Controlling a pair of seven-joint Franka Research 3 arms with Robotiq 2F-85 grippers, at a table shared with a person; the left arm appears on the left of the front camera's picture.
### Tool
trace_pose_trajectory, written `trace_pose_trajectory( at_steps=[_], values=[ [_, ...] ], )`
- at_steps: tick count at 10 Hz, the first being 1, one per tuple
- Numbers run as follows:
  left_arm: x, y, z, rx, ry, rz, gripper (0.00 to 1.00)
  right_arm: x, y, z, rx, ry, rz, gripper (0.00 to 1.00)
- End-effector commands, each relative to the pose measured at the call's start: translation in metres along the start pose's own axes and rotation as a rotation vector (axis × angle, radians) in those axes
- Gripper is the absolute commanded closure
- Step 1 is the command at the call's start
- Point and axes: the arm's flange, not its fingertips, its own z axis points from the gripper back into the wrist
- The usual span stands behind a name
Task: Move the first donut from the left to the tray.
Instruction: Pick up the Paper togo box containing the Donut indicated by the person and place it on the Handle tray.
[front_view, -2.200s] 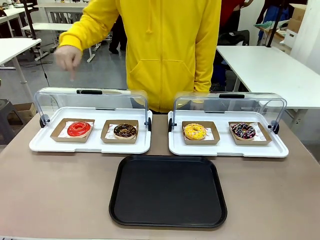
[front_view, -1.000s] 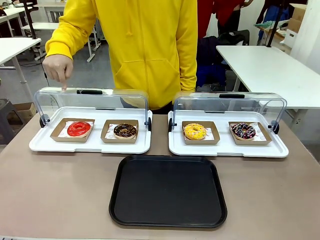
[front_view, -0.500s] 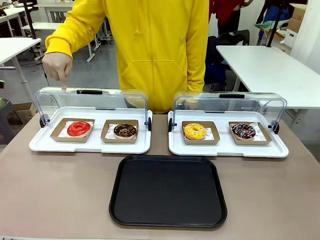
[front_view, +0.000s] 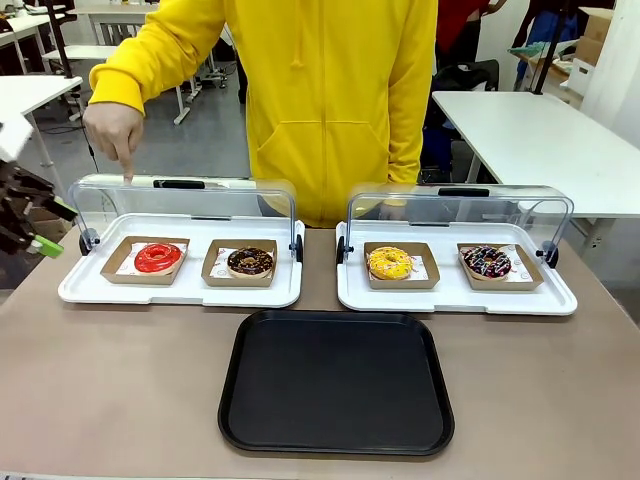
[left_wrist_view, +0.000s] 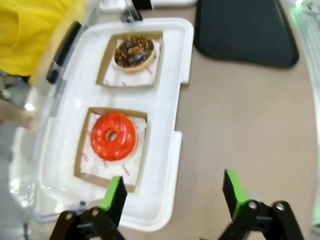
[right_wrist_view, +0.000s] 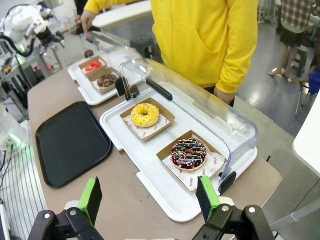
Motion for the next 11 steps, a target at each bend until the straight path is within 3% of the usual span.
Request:
trace_pose_trajectory(
  at_steps=[1, 5, 7, 8, 9, 11],
  values=[
    [0.006, 0.011, -0.031, -0.015, 0.142, -0.054, 0.00, 0.001, -0.001, -0.001, 0.001, -0.028, 0.026, 0.00],
    [0.011, 0.042, -0.105, -0.057, 0.369, -0.133, 0.00, 0.001, -0.001, -0.001, 0.001, -0.028, 0.026, 0.00],
    [0.005, 0.056, -0.121, -0.064, 0.421, -0.126, 0.00, 0.001, -0.001, -0.001, 0.001, -0.028, 0.026, 0.00],
    [0.000, 0.058, -0.119, -0.041, 0.430, -0.081, 0.00, 0.001, -0.001, -0.001, 0.001, -0.028, 0.026, 0.00],
    [0.003, 0.045, -0.124, -0.064, 0.380, -0.145, 0.00, 0.001, -0.001, -0.001, 0.001, -0.028, 0.026, 0.00],
    [0.003, 0.045, -0.124, -0.064, 0.380, -0.145, 0.00, 0.001, -0.001, -0.001, 0.001, -0.028, 0.026, 0.00]
  ],
)
